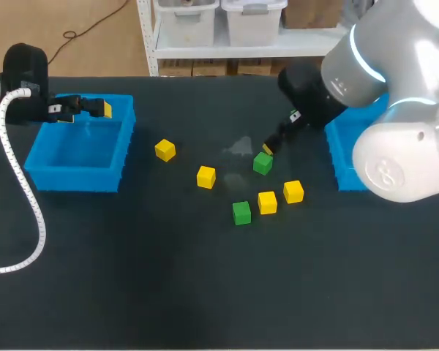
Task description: Put the green cubes in the right bin and the yellow cubes in the left bin.
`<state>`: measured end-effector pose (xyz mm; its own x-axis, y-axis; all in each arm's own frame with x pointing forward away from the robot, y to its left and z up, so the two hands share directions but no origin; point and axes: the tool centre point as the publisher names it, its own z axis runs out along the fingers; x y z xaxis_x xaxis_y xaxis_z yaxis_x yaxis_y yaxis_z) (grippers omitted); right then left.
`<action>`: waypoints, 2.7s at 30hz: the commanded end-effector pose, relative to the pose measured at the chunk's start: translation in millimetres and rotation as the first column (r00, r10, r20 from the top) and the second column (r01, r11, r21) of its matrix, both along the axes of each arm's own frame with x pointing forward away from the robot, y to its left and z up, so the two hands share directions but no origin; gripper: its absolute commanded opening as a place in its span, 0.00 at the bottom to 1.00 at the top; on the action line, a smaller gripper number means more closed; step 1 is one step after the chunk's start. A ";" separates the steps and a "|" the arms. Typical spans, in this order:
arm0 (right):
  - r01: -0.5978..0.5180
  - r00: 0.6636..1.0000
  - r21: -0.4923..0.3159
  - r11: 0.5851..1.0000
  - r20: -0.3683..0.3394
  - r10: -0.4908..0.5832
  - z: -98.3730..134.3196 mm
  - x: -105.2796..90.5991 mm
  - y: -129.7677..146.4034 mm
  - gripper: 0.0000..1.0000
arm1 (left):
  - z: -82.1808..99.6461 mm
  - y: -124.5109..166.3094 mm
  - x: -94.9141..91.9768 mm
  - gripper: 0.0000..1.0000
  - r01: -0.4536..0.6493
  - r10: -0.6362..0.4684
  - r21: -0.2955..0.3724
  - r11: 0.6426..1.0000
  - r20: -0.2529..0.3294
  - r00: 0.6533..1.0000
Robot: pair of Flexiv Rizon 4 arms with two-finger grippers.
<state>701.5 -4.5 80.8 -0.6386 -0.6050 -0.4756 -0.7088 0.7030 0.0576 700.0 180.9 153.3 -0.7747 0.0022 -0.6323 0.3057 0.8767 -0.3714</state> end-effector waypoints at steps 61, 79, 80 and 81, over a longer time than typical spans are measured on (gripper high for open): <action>0.194 0.970 -0.053 0.980 0.162 -0.183 5.7 61.0 -14.4 0.00 | -2.3 2.4 0.2 1.00 0.007 -0.007 -0.011 1.000 0.008 1.000; 0.457 0.882 0.029 0.889 0.118 -0.457 2.3 67.1 -126.9 0.00 | -2.3 2.4 0.2 1.00 0.007 -0.007 -0.011 1.000 0.008 1.000; 0.463 0.879 0.025 0.886 0.110 -0.463 -2.0 66.7 -128.9 0.00 | -2.3 2.4 0.2 1.00 0.007 -0.007 -0.011 1.000 0.008 1.000; 0.469 0.878 0.020 0.883 0.100 -0.468 -6.3 67.2 -130.6 0.00 | -2.3 2.4 0.2 1.00 0.007 -0.007 -0.011 1.000 0.008 1.000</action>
<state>768.4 -133.6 84.5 -0.8326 -0.2640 -0.4869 -0.3019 0.9533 -0.0005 700.1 180.9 153.3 -0.7747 0.0022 -0.6323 0.3056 0.8767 -0.3714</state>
